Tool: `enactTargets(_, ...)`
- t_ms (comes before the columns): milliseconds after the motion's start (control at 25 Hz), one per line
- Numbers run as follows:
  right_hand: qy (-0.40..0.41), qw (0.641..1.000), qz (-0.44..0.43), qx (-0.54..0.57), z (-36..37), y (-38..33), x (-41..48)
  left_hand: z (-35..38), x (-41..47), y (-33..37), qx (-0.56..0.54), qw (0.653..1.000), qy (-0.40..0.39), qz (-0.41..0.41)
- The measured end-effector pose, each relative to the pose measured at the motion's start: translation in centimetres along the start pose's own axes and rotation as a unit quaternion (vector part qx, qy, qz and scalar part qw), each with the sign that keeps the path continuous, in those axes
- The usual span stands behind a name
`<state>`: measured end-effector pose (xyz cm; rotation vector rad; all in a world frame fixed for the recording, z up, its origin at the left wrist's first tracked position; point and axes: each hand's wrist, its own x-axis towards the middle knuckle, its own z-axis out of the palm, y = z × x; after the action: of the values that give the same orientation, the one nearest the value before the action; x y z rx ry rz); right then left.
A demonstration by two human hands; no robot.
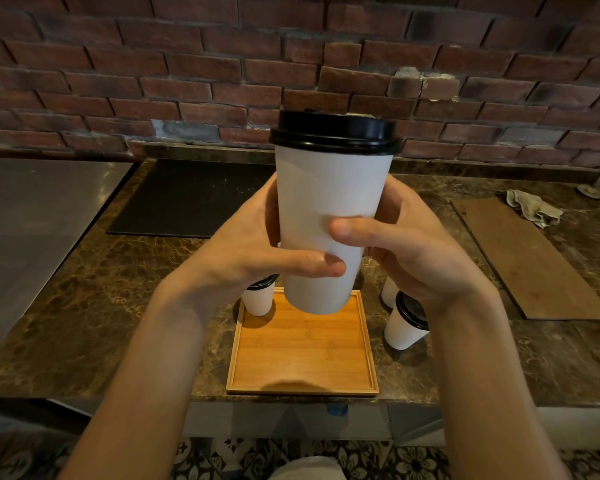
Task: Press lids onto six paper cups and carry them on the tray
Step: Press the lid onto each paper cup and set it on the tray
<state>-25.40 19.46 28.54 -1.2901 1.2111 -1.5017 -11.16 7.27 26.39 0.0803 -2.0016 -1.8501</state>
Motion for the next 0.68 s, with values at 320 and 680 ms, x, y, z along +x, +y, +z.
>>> enactTargets(320,-0.007,1.000,0.015,0.001,-0.18,0.58,-0.11,0.32,-0.16,0.00,0.005,1.000,0.005,-0.011)
enactTargets(680,0.019,0.999,0.002,-0.031,0.16,-0.32,-0.51,0.68,-0.38,0.37,0.002,0.999,0.037,-0.003)
